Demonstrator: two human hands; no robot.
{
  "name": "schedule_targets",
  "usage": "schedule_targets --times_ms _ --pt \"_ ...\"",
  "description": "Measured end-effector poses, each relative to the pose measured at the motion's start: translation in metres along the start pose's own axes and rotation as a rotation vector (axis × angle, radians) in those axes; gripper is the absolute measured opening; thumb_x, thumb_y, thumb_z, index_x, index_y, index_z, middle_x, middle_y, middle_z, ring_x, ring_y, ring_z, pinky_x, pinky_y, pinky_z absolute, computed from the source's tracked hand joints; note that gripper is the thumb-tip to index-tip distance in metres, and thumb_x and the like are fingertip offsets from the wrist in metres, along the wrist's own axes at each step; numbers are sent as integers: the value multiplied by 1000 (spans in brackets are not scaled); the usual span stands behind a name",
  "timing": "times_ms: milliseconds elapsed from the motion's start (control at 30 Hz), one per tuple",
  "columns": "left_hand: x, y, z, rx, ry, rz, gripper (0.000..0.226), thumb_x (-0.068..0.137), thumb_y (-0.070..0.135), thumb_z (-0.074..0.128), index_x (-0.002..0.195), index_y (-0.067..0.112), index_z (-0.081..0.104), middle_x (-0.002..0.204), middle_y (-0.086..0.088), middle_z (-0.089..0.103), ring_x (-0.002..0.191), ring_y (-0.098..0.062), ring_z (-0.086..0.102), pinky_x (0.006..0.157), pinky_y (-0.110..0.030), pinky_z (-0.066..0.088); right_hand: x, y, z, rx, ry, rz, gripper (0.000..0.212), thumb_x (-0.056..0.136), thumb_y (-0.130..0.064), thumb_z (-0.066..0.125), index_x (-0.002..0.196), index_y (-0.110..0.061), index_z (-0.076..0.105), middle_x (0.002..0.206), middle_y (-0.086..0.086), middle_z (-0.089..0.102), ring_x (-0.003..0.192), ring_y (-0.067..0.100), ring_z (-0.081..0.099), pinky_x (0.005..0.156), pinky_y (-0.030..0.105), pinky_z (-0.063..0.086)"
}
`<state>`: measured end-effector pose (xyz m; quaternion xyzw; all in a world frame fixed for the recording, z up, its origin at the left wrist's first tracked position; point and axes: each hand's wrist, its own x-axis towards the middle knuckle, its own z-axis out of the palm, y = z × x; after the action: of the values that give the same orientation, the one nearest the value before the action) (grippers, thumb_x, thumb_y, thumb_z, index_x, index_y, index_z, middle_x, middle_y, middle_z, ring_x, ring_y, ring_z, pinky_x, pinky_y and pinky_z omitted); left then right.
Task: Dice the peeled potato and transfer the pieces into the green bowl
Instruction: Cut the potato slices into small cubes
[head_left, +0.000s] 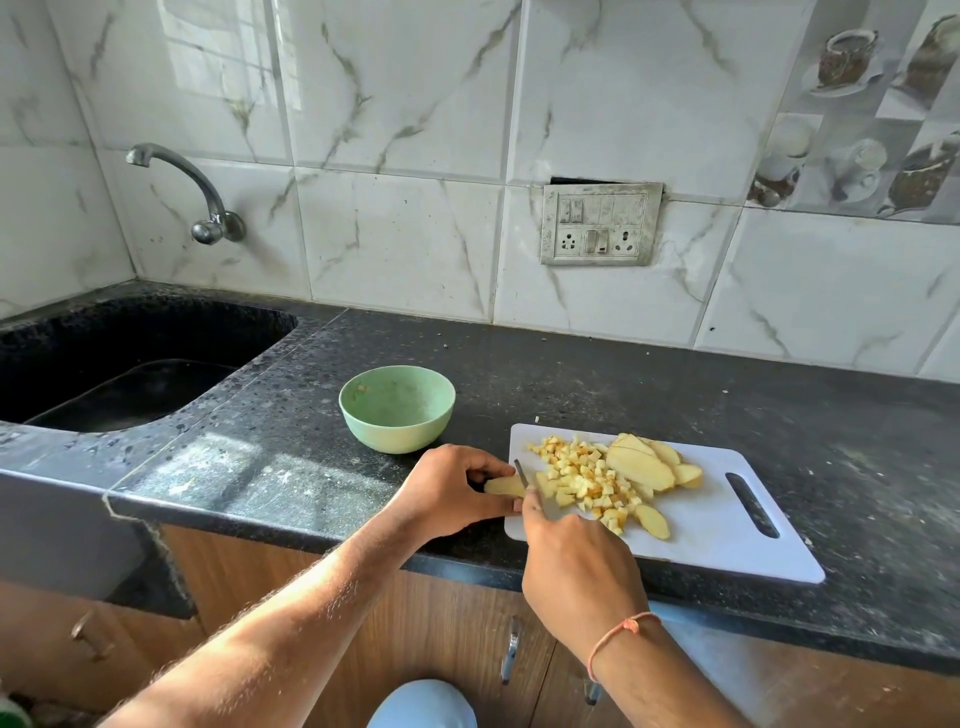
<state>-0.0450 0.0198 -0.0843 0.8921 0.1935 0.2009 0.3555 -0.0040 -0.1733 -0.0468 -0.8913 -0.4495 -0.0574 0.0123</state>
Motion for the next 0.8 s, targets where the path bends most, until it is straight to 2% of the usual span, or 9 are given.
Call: schedule_targets --times_ms 133,200,300,333,433,500,633,800 --pt "-1 0 1 -10 2 -30 43 69 53 95 108 39 82 87 23 73 79 10 63 66 -8 42 -24 6 -3 6 -41 -26 73 98 -5 36 165 -18 12 99 9 69 86 27 66 63 37 43" --pt "-1 0 1 -3 1 -32 43 69 53 94 107 40 81 88 23 73 82 9 64 67 -8 44 -40 8 -6 30 -113 -11 75 99 -8 36 165 -22 3 104 10 69 82 28 61 66 36 42" --pt "-2 1 1 -12 6 -37 41 69 51 95 106 40 81 86 22 74 80 7 65 66 -8 44 -56 13 -9 69 -210 25 80 102 -16 38 163 -30 -11 112 11 68 95 28 63 73 34 39" --pt "-2 1 0 -12 7 -38 41 69 51 95 106 41 81 86 21 74 80 6 65 66 -9 44 -59 15 -9 80 -207 36 80 102 -17 38 163 -32 -11 109 10 67 92 28 61 73 34 39" --pt "-2 2 0 2 -6 -37 42 69 52 94 107 41 81 89 23 75 82 5 67 71 -13 49 -62 25 -6 76 -150 76 74 105 -21 36 164 -33 -7 84 2 54 75 25 51 66 34 40" --pt "-3 3 0 10 -11 -36 43 70 53 93 109 41 81 93 24 75 86 7 66 73 -13 50 -58 31 -4 76 -112 94 72 105 -21 35 165 -31 -4 76 -1 49 71 23 52 63 35 42" --pt "-5 4 -3 35 -14 -5 45 72 51 93 114 38 80 96 24 71 90 13 60 71 -6 43 -56 28 -2 110 -68 53 71 105 -22 34 164 -32 -4 75 -2 52 67 21 53 62 33 44" --pt "-5 2 -2 47 9 22 43 69 52 93 107 35 77 98 17 68 91 6 60 73 -8 45 -45 33 -3 105 -19 86 70 105 -20 37 165 -30 3 79 -2 54 67 19 52 59 32 41"
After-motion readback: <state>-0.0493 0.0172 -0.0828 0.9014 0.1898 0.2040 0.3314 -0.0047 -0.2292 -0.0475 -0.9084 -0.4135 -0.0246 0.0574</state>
